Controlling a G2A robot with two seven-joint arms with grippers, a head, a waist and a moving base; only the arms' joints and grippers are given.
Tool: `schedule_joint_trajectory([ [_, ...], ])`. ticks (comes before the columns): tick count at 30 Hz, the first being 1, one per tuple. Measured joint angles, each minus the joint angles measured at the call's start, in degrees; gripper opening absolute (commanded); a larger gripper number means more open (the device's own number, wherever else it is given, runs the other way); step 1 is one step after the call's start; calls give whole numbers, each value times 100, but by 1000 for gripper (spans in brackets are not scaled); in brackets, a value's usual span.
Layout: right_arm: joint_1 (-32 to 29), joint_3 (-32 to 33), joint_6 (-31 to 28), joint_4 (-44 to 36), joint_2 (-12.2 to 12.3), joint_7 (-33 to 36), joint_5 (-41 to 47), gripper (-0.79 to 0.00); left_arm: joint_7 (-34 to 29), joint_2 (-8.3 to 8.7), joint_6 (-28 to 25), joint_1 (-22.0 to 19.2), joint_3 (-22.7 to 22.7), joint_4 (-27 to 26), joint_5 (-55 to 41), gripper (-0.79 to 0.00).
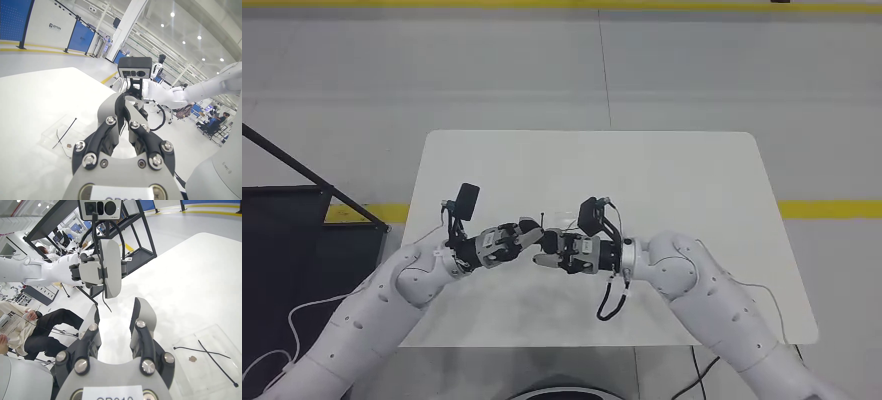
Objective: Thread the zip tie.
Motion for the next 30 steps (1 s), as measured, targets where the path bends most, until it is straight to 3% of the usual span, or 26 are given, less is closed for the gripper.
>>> schedule_joint_trajectory([
  [13, -114, 156, -5, -160, 10, 81, -51, -594, -81, -79, 0, 69, -138, 16, 51, -785],
  [19, -145, 201, -8, -204, 6, 112, -59, -785, -140, -116, 0, 83, -178, 26, 61, -785],
  [30, -171, 253, 37, -214, -14, 177, -8, -785, -235, -169, 0, 120, -260, 51, 40, -785],
])
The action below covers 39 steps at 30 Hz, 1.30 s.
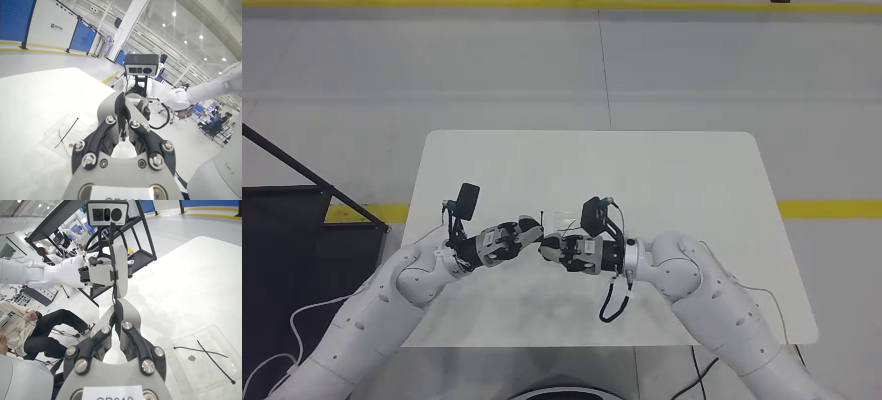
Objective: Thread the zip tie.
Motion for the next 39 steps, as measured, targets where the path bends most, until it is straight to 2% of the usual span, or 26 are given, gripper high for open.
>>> schedule_joint_trajectory([
  [1, -1, 6, 2, 5, -1, 4, 11, -785, -9, -4, 0, 1, -6, 5, -3, -760],
  [3, -7, 28, 6, 14, -3, 12, 43, -785, -30, -14, 0, 3, -21, 12, -8, -600],
  [5, -12, 50, 7, 18, -2, 28, 70, -785, -46, -22, 0, 4, -34, 17, -14, -486],
  [8, -23, 89, 12, 14, 4, 81, 116, -785, -79, -31, 0, 9, -61, 24, -25, -394],
  [9, -26, 104, 23, 9, 8, 120, 138, -785, -96, -32, 0, 11, -74, 24, -24, -332],
  [12, -21, 148, 60, -16, 24, 298, 226, -785, -126, -31, 0, 20, -124, 42, -33, -292],
  [15, -5, 205, 91, -56, 53, 577, 382, -785, -147, -23, 0, 33, -186, 65, -66, -154],
  [18, 14, 311, 126, -103, 99, 911, 574, -785, -180, -9, 0, 60, -232, 59, -109, -145],
  [23, -1, 456, 153, -320, 186, 1456, 610, -785, -322, 21, 0, 90, -210, 1, -271, 0],
  [31, -34, 537, 145, -634, 280, 2056, 575, -785, -652, 77, 0, 44, -49, 16, -738, 0],
  [39, -13, 495, 227, -696, 302, 2183, 607, -785, -651, 77, 0, 43, -50, 21, -736, 0],
])
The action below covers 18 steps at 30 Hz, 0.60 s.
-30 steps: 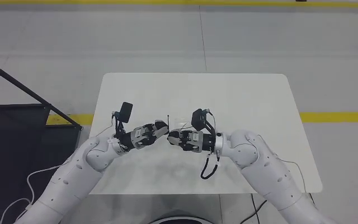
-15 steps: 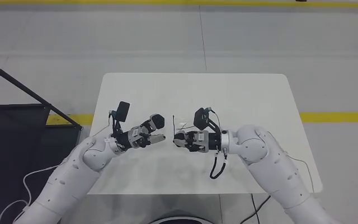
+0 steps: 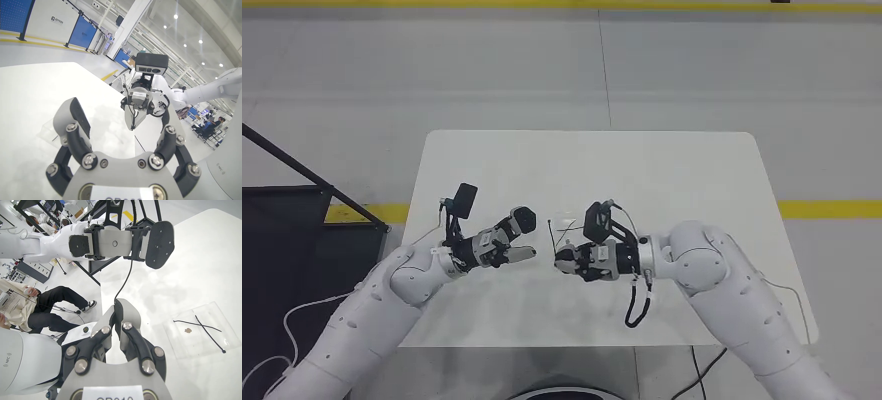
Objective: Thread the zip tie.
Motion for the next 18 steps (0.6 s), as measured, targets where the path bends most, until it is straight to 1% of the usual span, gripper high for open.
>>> schedule_joint_trajectory([
  [7, 73, -110, 13, 5, -14, 13, 25, -785, -62, -41, 183, 80, -18, -153, 4, 0],
  [8, 82, -124, 20, 2, -16, 13, 19, -785, -78, -52, 183, 79, -6, -148, -14, -25],
  [10, 101, -150, 36, -1, -19, 13, 9, -785, -114, -78, 190, 66, 26, -121, -35, -234],
  [12, 115, -168, 47, 2, -21, 6, 8, -785, -139, -107, 232, 44, 56, -71, -33, -372],
  [15, 133, -192, 59, 11, -23, 3, 4, -785, -143, -150, 256, 13, 88, 19, -5, -431],
  [18, 153, -213, 70, 27, -25, -5, 8, -785, -137, -187, 209, -7, 105, 84, 10, -462],
])
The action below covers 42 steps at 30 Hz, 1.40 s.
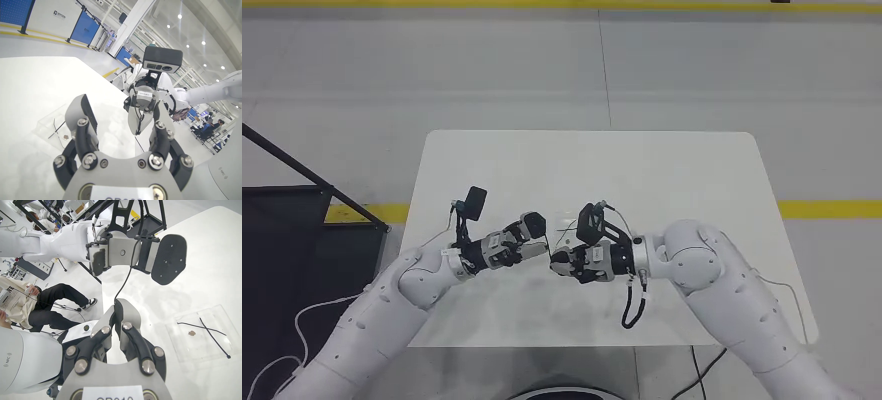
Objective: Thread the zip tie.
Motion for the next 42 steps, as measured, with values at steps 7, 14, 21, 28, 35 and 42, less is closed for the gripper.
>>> schedule_joint_trajectory([
  [7, 32, -37, -9, 47, -2, -15, 21, -785, -75, -57, -147, -26, 5, 62, -4, -511],
  [14, 57, -64, 0, 83, 0, -20, 36, -785, -110, -113, -117, -29, -11, 82, 43, -613],
  [21, 68, -75, 27, 99, 3, -61, 23, -785, -206, -155, -133, -27, -42, 109, 54, -714],
  [28, 53, -58, 65, 75, 11, -152, -48, -785, -294, -187, -169, -16, -75, 130, -8, -526],
  [35, 16, -35, 89, 34, 22, -232, -106, -785, -370, -216, -200, 0, -116, 144, -75, -533],
  [42, 12, -36, 123, 16, 29, -217, -97, -785, -469, -239, -210, 21, -149, 118, -179, -637],
])
